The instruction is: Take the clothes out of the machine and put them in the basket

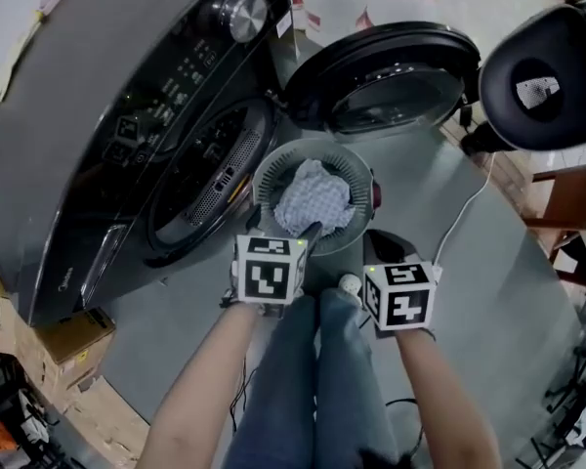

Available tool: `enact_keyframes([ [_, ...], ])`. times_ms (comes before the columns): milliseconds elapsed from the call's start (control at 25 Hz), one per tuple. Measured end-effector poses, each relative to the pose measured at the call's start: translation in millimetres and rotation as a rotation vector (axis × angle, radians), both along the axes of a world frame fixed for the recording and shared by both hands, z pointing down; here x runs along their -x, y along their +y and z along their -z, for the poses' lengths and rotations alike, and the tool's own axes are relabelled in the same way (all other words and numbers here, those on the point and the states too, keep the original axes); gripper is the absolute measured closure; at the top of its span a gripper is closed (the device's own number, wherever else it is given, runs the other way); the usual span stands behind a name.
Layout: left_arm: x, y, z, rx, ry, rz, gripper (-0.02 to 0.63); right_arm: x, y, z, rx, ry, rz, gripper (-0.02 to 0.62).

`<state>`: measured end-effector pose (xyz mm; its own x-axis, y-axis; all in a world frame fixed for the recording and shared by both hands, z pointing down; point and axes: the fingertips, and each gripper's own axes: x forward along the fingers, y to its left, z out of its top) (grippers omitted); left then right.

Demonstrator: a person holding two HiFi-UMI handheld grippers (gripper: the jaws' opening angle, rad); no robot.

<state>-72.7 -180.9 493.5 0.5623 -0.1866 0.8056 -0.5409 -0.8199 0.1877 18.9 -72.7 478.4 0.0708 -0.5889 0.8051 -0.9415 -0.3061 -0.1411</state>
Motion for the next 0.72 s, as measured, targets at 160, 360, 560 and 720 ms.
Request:
enact_keyframes([
  [160, 14, 5, 37, -0.002, 0.018, 0.026, 0.155, 11, 5, 40, -0.012, 0.005, 0.017, 0.592],
  [360, 30, 11, 83, -0.023, 0.040, 0.038, 0.221, 31, 17, 88, -0.027, 0.009, 0.041, 0.592],
  [560, 46, 20, 128, -0.044, 0.057, 0.025, 0.311, 46, 30, 133, -0.035, 0.036, 0.069, 0.592],
  [720, 56, 26, 160, -0.062, 0.078, 0.012, 0.350, 53, 38, 163, -0.042, 0.049, 0.066, 0.592],
])
